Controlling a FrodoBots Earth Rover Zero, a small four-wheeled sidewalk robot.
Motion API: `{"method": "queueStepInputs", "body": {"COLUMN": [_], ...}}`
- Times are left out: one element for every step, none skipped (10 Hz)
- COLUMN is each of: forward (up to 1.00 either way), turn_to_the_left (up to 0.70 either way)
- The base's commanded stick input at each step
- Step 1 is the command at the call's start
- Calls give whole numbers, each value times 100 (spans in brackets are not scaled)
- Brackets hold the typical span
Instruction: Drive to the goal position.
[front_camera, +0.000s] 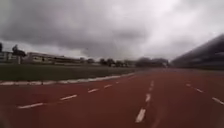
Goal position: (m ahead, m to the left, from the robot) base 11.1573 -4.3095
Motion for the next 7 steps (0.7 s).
{"method": "queueStepInputs", "body": {"forward": [70,70,70,70,70,70,70], "turn_to_the_left": [11,12,1,2,0,0,0]}}
